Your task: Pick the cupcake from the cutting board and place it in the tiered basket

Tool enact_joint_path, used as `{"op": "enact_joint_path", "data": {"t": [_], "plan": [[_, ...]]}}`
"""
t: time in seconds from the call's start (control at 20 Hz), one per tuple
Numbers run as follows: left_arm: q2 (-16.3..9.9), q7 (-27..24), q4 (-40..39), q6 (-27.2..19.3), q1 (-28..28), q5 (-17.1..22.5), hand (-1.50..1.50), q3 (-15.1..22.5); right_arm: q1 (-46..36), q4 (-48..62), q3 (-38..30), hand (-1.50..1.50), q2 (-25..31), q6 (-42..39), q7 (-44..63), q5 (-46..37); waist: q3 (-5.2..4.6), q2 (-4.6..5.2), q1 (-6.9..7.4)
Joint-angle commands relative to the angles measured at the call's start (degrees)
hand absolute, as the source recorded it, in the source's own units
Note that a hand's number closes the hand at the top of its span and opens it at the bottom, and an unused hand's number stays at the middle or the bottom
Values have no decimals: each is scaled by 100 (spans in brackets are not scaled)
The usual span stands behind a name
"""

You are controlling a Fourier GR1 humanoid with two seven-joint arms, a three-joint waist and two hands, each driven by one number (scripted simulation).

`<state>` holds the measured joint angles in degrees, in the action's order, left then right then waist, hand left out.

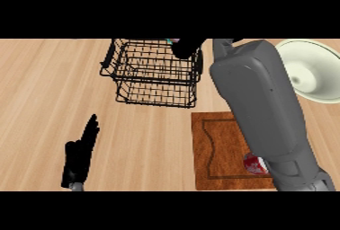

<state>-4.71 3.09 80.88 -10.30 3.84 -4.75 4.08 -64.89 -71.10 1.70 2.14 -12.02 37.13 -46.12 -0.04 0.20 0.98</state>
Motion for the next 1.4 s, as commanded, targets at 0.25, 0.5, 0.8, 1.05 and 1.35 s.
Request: {"op": "enact_joint_path", "data": {"t": [0.25,0.5,0.8,1.05,1.35], "plan": [[48,-211,-157,7,-7,24,0,-91,-593,2153,307,150,-210,1297,-412,-190,-2,19,69],[239,146,136,-161,-31,-297,0,288,-722,3086,410,150,-213,1944,-794,84,1,21,104],[39,-14,-11,82,-84,-153,0,128,-348,3352,-17,-150,-214,2562,-1212,1732,2,55,289],[-90,-201,-134,171,-96,-44,0,-70,-285,3463,-86,-150,-214,3022,-1906,2788,3,45,260],[-64,-228,-149,191,-43,22,0,-122,-461,3433,-725,-150,-214,3525,-2741,3308,4,33,109]]}}
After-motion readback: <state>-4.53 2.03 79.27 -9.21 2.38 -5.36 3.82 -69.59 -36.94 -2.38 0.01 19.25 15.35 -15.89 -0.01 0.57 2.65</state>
